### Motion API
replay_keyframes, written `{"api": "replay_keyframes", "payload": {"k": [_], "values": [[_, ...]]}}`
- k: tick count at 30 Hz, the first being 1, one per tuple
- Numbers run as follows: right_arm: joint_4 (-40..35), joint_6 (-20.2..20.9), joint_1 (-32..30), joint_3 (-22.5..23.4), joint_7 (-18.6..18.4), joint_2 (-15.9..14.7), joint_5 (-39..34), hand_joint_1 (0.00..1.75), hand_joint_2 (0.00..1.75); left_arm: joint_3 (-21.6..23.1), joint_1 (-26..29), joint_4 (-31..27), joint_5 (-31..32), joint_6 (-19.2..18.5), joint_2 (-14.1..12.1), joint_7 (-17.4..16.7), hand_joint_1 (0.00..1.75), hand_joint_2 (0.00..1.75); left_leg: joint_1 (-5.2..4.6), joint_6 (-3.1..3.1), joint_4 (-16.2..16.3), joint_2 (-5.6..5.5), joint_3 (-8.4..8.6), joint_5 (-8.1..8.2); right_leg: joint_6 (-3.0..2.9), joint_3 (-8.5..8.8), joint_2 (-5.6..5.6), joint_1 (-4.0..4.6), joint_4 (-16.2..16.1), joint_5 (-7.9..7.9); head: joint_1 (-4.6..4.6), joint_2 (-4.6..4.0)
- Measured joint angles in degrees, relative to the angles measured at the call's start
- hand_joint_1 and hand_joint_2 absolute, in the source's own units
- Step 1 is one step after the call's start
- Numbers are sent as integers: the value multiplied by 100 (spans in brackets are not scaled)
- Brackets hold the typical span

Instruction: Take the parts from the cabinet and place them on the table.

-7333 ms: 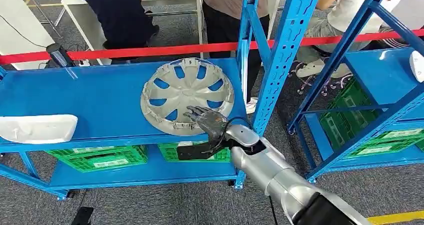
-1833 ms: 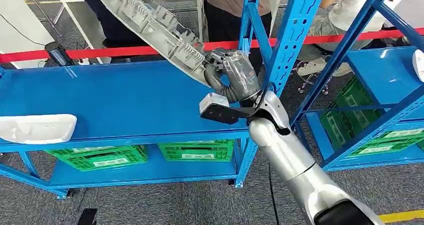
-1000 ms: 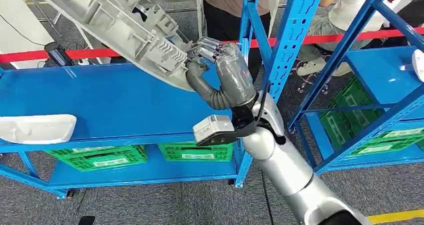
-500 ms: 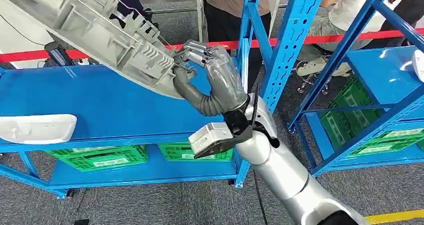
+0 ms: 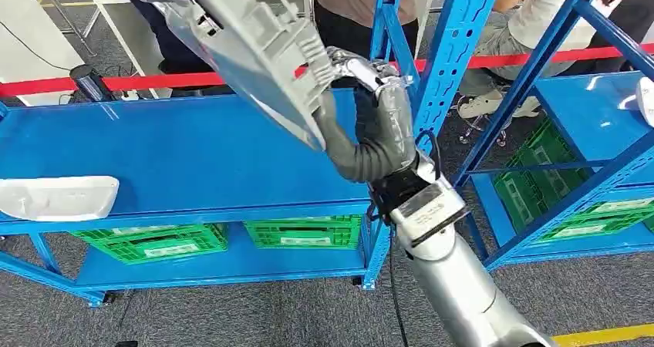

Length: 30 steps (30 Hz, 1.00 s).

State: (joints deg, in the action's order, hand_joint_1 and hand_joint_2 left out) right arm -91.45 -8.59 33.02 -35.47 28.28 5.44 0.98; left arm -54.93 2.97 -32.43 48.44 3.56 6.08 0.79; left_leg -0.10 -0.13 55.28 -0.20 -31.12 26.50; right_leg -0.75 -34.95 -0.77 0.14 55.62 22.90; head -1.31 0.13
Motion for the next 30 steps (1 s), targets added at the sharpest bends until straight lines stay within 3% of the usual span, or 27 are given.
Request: {"api": "replay_keyframes", "payload": {"k": [4,30], "values": [[-140,328,-240,286,15,-9,-421,175,175,-111,-66,94,111,87,4,63,0,175,0,0,0,1,0,0,0,0,-2,0,0,0,0,0],[-205,830,-629,666,39,-11,-371,175,175,-435,-193,105,514,-61,184,264,0,175,0,0,0,2,0,1,0,-1,-3,0,0,0,0,0]]}}
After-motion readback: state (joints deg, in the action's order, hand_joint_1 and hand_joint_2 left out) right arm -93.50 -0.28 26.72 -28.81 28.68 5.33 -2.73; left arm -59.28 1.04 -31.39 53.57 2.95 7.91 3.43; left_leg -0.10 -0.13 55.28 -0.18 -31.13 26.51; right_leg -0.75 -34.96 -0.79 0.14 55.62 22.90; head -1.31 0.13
